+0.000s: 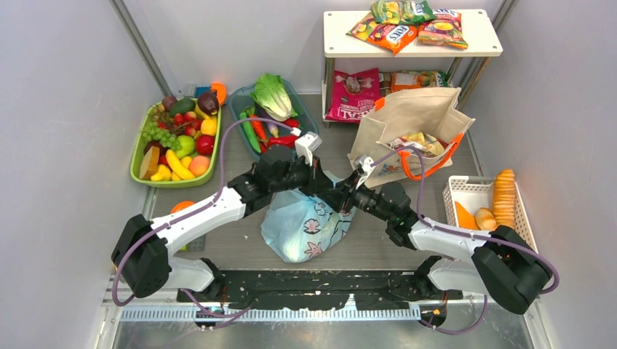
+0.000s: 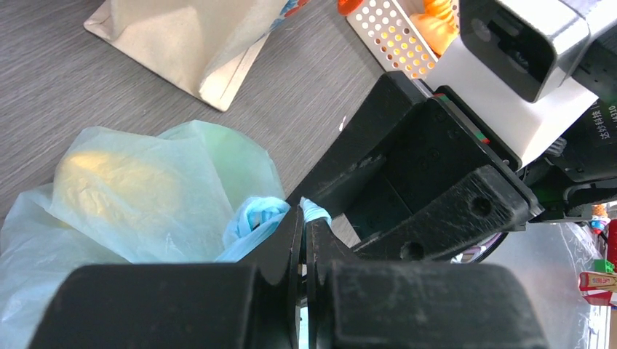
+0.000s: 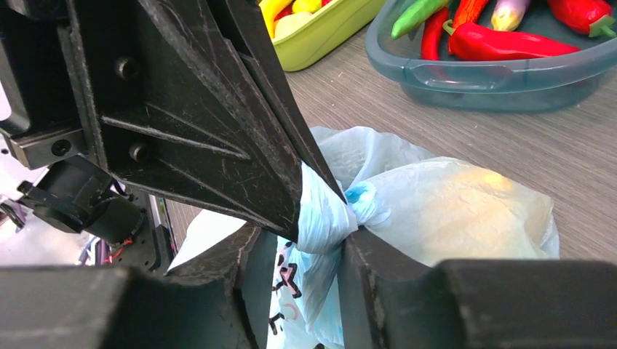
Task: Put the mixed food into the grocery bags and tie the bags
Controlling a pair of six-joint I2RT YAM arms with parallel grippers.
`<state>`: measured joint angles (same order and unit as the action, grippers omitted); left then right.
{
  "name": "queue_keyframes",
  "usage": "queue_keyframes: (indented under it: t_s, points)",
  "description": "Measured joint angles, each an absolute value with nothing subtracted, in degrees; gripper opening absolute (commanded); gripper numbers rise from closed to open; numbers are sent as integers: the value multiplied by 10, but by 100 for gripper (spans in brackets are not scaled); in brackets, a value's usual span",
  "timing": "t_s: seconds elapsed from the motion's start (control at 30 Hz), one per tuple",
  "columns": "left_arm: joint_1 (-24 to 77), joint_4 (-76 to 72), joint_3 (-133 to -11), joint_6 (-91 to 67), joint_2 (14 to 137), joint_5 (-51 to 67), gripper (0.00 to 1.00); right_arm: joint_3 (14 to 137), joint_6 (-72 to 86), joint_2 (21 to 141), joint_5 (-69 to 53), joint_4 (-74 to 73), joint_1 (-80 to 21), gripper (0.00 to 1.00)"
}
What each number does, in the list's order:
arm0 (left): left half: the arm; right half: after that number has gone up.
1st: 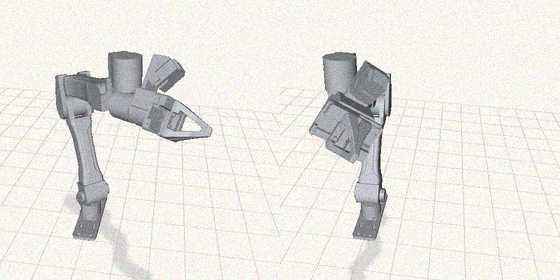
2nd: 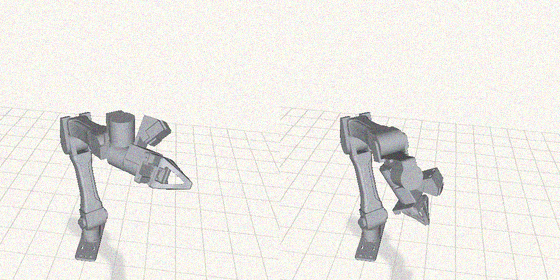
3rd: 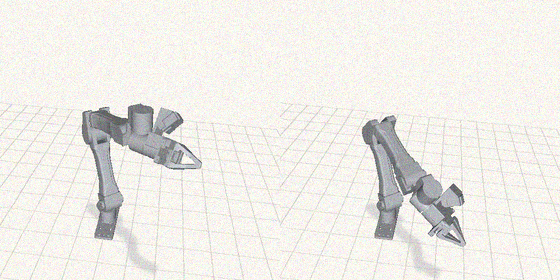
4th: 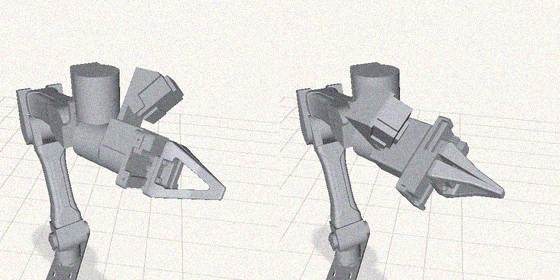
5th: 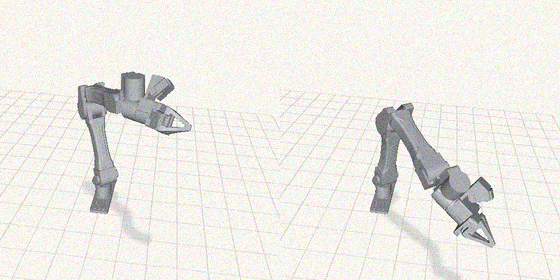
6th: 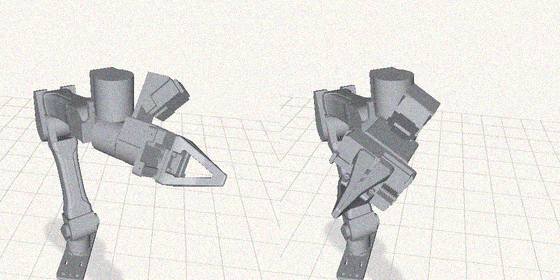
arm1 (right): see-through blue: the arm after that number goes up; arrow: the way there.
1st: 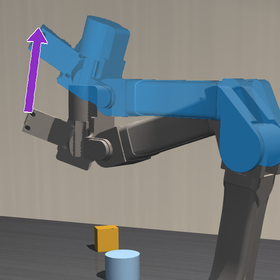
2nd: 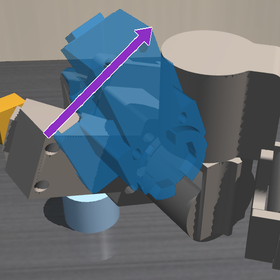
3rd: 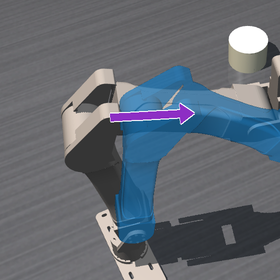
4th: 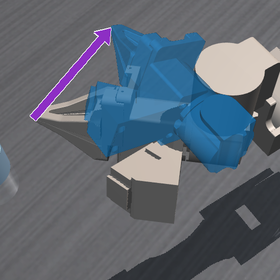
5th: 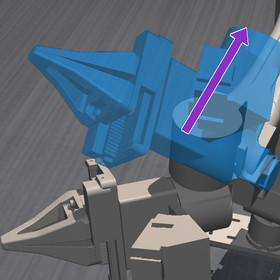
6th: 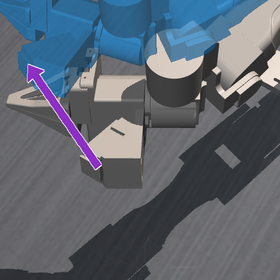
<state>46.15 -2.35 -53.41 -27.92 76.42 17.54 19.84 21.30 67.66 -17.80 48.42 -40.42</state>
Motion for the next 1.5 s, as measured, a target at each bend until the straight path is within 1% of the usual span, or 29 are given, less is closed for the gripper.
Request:
queue_keyframes:
  t_s: [0.07, 0.1, 0.17, 0.23, 0.4, 0.6, 0.63, 0.67, 0.8, 0.9, 1.03, 1.13, 1.33, 1.5]
  points:
    - [461, -24, -534, -280, 764, 175, 0, 198, 215, 679, -179, 488, -404, 28]
    - [461, -24, -534, -281, 764, 176, 0, 197, 216, 682, -179, 488, -404, 20]
    - [461, -26, -534, -282, 764, 176, 0, 197, 217, 684, -179, 489, -404, 8]
    - [460, -30, -534, -284, 764, 175, 1, 197, 223, 686, -176, 489, -404, 6]
    - [458, -41, -524, -284, 749, 172, 44, 196, 231, 684, -165, 495, -406, 5]
    - [467, 3, -536, -265, 683, 166, 78, 189, 230, 638, -150, 465, -408, 5]
    - [468, 60, -591, -238, 664, 138, 87, 190, 226, 590, -147, 434, -408, 5]
    - [468, 62, -593, -236, 663, 136, 87, 190, 226, 589, -147, 434, -408, 5]
    - [468, 135, -645, -211, 646, 87, 90, 237, 209, 519, -127, 291, -409, 5]
    - [468, 162, -659, -191, 611, 54, 91, 305, 192, 481, -111, 201, -409, 5]
    - [466, 181, -665, -160, 559, 3, 92, 387, 174, 446, -82, 117, -409, 5]
    - [460, 187, -671, -143, 545, -18, 92, 450, 156, 429, -47, 55, -409, 5]
    - [452, 190, -686, -130, 580, -30, 92, 615, 85, 423, 80, -81, -407, 5]
    - [452, 182, -712, -137, 651, -18, 89, 753, 7, 436, 179, -131, -406, 5]
